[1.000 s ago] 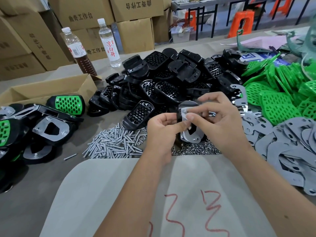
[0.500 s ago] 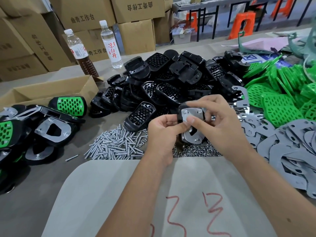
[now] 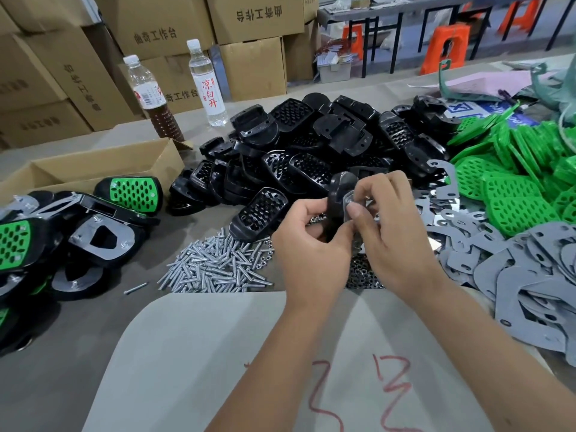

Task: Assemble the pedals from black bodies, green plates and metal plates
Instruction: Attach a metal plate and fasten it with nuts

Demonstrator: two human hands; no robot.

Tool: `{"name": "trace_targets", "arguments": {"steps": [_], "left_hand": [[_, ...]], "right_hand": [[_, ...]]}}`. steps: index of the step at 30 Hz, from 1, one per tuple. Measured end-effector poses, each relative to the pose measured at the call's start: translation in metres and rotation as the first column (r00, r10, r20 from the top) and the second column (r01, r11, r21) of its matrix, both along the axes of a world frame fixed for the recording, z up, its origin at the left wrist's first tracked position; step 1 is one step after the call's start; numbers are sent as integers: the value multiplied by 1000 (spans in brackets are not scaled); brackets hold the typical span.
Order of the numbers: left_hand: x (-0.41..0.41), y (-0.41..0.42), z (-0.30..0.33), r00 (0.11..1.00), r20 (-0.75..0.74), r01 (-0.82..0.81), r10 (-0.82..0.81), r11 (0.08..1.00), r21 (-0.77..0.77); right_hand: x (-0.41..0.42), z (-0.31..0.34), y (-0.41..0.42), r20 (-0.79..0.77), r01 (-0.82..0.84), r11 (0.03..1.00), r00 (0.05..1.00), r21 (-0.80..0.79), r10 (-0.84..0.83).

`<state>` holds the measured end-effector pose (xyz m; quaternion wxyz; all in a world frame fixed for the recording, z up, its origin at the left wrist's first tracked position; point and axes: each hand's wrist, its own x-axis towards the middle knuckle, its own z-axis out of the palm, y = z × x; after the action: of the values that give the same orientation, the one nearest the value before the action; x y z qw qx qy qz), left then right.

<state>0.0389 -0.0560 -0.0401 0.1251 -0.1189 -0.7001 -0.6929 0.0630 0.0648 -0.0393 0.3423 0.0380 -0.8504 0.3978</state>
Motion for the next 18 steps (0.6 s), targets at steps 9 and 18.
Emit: {"name": "trace_targets", "arguments": {"steps": [9,18], "left_hand": [[5,6,-2,994,-105,-49,41,996,-76],[2,4,0,989,-105,-115,107,991,-72]], "right_hand": [[-1,3,-10,-77,237,972,969,8,-235],[-1,10,-23,5,185,981,983,-51,-185]]}}
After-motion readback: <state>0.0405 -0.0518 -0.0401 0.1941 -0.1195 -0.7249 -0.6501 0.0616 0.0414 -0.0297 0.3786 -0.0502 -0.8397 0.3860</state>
